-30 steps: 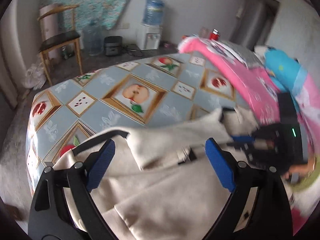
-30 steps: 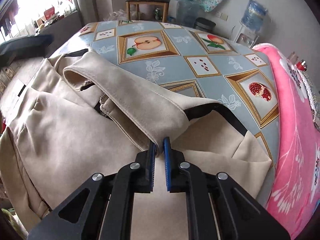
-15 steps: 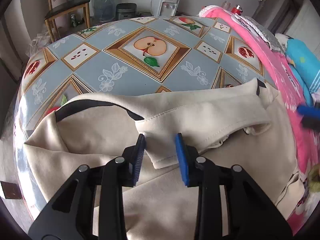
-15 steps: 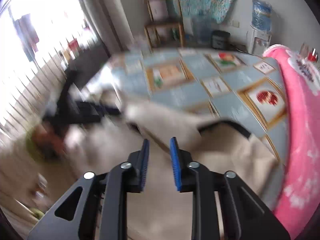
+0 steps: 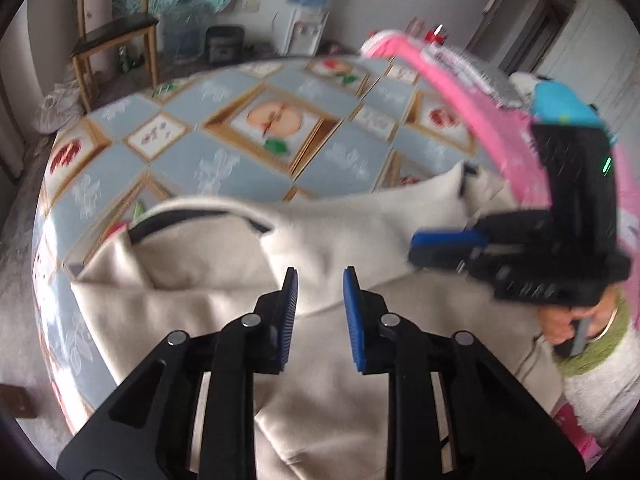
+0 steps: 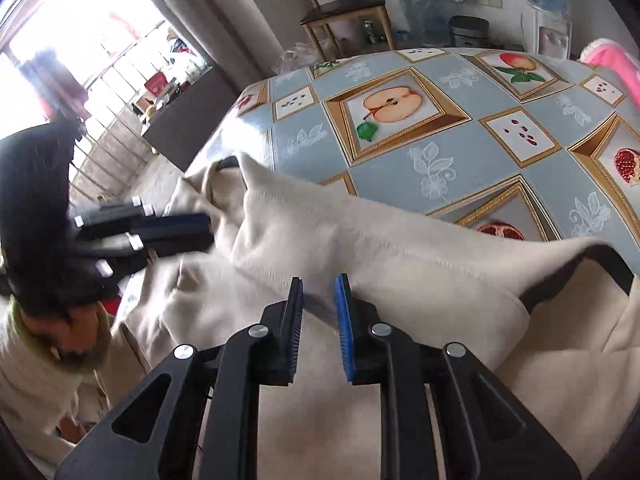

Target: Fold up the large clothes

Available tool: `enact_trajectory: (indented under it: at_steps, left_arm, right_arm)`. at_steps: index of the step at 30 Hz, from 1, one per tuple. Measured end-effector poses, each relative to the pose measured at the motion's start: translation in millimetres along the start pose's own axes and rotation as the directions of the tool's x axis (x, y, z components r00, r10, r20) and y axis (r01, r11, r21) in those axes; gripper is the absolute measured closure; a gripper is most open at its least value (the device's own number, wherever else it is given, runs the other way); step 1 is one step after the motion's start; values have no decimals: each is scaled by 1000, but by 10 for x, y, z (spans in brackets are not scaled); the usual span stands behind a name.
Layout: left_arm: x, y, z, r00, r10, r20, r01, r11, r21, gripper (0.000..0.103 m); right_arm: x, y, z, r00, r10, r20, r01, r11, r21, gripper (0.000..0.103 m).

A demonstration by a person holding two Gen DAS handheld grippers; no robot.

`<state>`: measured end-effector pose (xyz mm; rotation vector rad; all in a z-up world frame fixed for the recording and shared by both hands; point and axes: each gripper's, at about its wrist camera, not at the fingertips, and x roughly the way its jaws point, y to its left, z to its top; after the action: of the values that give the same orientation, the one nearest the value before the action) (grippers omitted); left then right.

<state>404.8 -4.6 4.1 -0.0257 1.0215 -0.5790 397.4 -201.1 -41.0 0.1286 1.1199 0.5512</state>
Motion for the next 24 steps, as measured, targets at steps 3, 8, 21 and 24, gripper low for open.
enact_trajectory:
  at_steps: [3, 8, 21, 24]
  left_arm:
    - [113, -114, 132, 1000, -20, 7, 20, 1000, 1, 81]
    - [681, -189, 126, 993, 32, -115, -32, 999, -3, 81]
    - [702, -193, -12, 994, 94, -51, -92, 995, 32, 80]
    - [708, -178, -12, 995, 97, -36, -96, 995, 29, 80]
  right_arm:
    - [121, -26, -58, 1000, 0, -28, 0, 1000, 11, 86]
    - [28, -76, -82, 999, -3, -45, 4, 1000, 22, 86]
    - [-334, -967, -249, 999, 7, -37, 9, 906, 422, 67]
    - [-198, -867, -149, 999, -7, -43, 22, 927, 373, 80]
